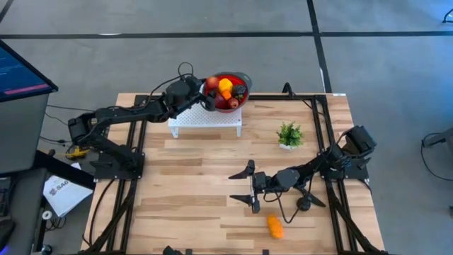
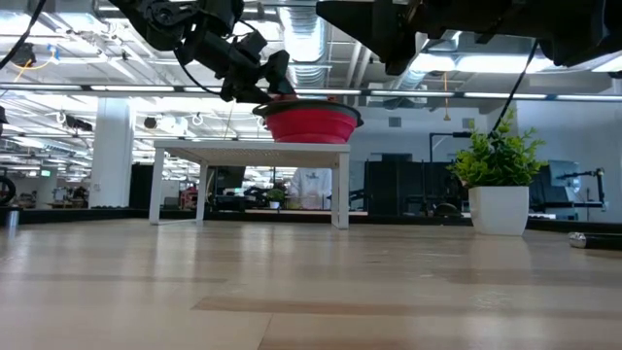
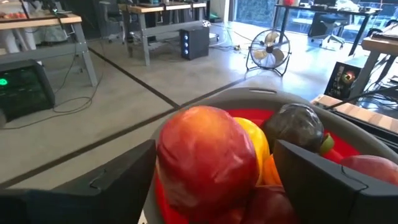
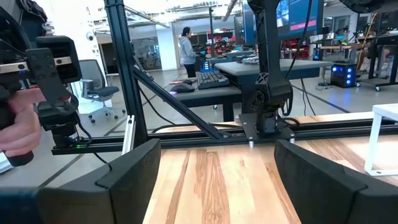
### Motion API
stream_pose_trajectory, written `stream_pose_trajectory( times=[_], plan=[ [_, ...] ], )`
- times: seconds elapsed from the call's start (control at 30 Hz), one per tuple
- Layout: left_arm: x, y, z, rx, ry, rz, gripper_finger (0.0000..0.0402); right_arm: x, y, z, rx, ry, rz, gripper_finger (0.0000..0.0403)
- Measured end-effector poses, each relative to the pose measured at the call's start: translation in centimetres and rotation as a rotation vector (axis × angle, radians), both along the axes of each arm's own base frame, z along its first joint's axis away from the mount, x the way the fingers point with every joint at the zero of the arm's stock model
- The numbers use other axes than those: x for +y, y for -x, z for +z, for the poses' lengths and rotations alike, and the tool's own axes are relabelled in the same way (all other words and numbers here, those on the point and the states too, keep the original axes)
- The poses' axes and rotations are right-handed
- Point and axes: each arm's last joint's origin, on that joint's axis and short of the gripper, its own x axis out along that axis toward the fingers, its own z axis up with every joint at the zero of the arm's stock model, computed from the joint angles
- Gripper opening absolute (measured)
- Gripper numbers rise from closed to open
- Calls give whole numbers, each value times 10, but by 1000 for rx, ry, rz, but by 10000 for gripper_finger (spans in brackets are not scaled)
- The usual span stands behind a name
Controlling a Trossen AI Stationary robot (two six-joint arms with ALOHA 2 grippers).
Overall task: Pick & Place Fruit
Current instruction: Put the red apple into the red strainer bowl on the shelf, then put the black plum into the red strainer bowl on the shelf
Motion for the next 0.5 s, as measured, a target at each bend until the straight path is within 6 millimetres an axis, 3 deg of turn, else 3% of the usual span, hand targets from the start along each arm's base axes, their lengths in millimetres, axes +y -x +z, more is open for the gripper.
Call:
stream_pose_trajectory(
  times=[0.17,0.3,0.5],
  plan=[
    [-1,1,3,-6,1,-20,335,0,0,0,1,-2,0,308],
    [-7,8,18,-55,-22,-63,345,0,0,-1,6,0,0,308],
    [-32,16,43,-104,-78,-183,342,0,0,-1,7,2,0,308]
  ],
)
